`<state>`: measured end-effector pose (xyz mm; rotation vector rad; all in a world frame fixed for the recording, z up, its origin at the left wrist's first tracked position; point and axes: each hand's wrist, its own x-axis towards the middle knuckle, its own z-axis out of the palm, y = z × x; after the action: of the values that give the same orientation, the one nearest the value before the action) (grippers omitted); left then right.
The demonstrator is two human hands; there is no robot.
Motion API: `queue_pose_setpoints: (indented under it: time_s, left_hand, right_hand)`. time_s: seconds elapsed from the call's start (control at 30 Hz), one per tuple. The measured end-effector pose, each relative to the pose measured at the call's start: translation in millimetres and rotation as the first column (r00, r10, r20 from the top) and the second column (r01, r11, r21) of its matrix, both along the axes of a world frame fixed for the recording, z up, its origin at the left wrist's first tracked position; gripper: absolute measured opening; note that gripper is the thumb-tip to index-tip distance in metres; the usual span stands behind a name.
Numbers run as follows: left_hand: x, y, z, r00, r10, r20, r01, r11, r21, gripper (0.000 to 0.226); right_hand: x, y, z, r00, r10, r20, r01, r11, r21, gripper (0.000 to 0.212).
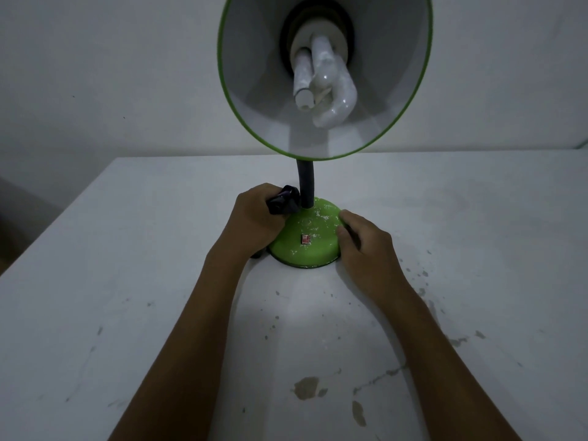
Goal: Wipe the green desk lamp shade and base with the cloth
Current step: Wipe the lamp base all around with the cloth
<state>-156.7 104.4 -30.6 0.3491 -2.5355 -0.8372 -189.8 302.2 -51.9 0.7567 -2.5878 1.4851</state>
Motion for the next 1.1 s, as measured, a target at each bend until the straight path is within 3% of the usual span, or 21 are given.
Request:
queue_pose_setpoints:
  time_s: [0.1,0.17,0.4,0.57,0.7,0.87,1.1]
  left_hand:
    - [1.9,-5.2,-1.0,0.999,-0.031,-0.006,0.030,0.996,-0.079,0.002]
    - [2.5,-9.0,-1.7,0.998,-0.060,-0.009,0.059,0.992,-0.115,0.013]
    - [5.2,-13.1,-3.1,0.989,-0.145,-0.002,0.145,0.988,-0.053,0.028]
    - [-3.0,-6.2,-0.6,0.999,0.016,-0.033,-0.016,1.000,0.001,0.006]
    - [-11.3,-3.3,-0.6,0.985,0.168,-0.034,-0.164,0.982,0.095,0.019]
    - [-7.3,-4.4,2.0,0.998,0.036,0.052,-0.037,0.999,0.024,0.018]
    - [21.1,-12.2,8.7,0.981,-0.115,0.154,0.102,0.991,0.091,0.010]
  right_hand:
    - [-0.2,-0.4,-0.2,1.000,-0.004,0.001,0.004,1.000,0.003,0.030]
    - [-1.3,-0.1,0.0,1.000,-0.002,-0.005,0.002,1.000,0.006,0.033]
    - [-0.4,-0.9,-0.9,1.000,0.005,0.009,-0.006,1.000,0.011,0.038]
    - [-1.2,0.2,-1.0,1.000,0.009,0.008,-0.009,1.000,0.010,0.038]
    - [-0.8,0.1,-0.6,1.000,0.014,0.013,-0.014,1.000,0.023,0.038]
    - [0.2,0.3,0.7,1.000,0.012,0.017,-0.012,1.000,0.017,0.037]
    - [0.2,-0.1,2.0,1.000,0.019,0.025,-0.019,0.999,0.027,0.038]
